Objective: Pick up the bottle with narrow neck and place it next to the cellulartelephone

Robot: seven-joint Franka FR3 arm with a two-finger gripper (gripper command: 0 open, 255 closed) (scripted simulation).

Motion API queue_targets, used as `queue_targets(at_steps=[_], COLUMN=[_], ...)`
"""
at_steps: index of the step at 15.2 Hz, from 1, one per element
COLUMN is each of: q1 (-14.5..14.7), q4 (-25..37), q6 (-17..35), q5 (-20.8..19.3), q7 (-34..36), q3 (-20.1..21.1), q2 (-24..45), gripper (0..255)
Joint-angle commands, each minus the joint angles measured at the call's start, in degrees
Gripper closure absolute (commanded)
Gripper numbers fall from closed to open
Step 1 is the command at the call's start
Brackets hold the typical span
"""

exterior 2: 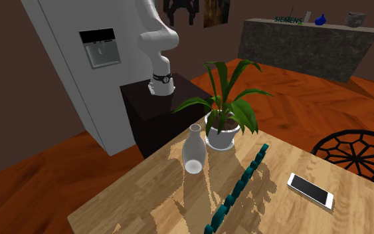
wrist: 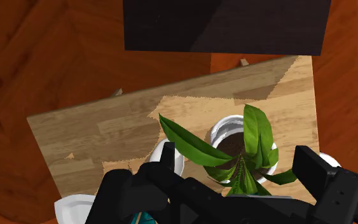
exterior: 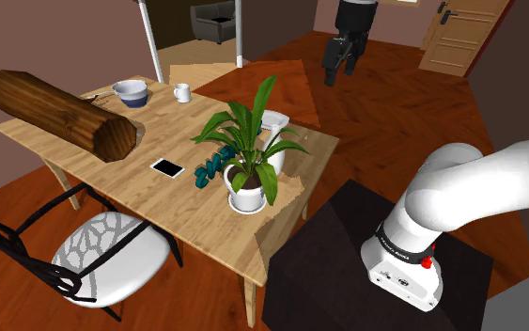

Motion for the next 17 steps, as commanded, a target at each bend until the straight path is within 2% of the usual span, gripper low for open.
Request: queue_targets(at_steps=[1, 9, 17], q1=[0.0, -0.6, -0.9], q4=[0.0, -2.2, 0.6], q6=[0.0, 13.7, 25.6], q5=[0.0, -1.0, -0.4], q7=[0.0, -2.6, -5.6], q3=[0.0, -3.4, -6.4], q2=[0.0, 12.3, 27.9], gripper=[0, 0, 0])
